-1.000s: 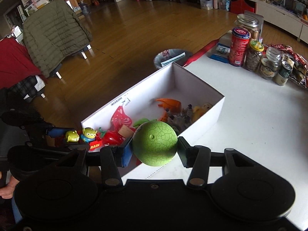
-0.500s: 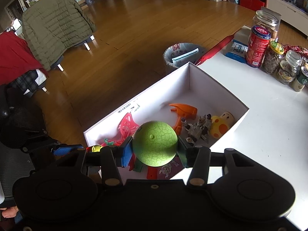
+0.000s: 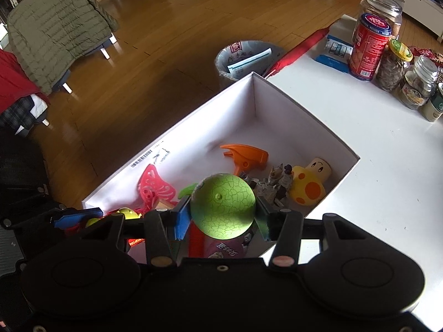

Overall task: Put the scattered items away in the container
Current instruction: 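Lower the green egg into the box and open the right tool while the left tool lowers the cart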

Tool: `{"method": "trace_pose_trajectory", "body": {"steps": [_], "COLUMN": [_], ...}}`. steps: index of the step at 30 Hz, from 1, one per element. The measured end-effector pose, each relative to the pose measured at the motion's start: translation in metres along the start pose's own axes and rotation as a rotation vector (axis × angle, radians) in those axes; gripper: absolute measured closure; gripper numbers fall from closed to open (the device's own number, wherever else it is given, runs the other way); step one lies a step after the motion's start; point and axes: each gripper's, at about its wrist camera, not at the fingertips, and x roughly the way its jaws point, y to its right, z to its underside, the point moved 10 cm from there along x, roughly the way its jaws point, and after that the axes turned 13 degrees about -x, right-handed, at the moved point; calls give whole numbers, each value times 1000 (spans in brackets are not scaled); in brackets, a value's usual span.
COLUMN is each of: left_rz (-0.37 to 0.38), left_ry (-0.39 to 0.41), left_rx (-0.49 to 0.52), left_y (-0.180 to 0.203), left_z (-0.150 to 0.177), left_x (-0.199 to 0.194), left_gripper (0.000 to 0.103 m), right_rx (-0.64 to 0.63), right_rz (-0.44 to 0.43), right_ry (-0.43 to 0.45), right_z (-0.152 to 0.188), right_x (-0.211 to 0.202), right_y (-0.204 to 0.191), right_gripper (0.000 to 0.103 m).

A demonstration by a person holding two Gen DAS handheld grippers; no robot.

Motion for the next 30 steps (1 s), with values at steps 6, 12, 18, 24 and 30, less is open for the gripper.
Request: {"method": "trace_pose_trajectory", "body": {"steps": [6,12,18,24,30], "left_rz": [-2,-19,-17,-6,-1], "left_ry": [-56,-68,-76,-88,-102], "left_rx": [21,30,48,45,34], "left_y": [4,0,1,3,1], "left_z": [3,12,25,30,33], "left_x": [22,36,44,51,54], "left_gripper": [64,64,64,64,64], "right_rx": [-6,-20,-10,-12,-14], "right_rz": [-1,-1,3,-7,-17], "right_ry": [-27,-38,-55,-62,-69], "right_z": [-3,-4,1,2,3], "right_x": [13,21,29,34,40], "right_y": [8,13,19,18,13], "right_gripper": [53,53,53,53,53]}}
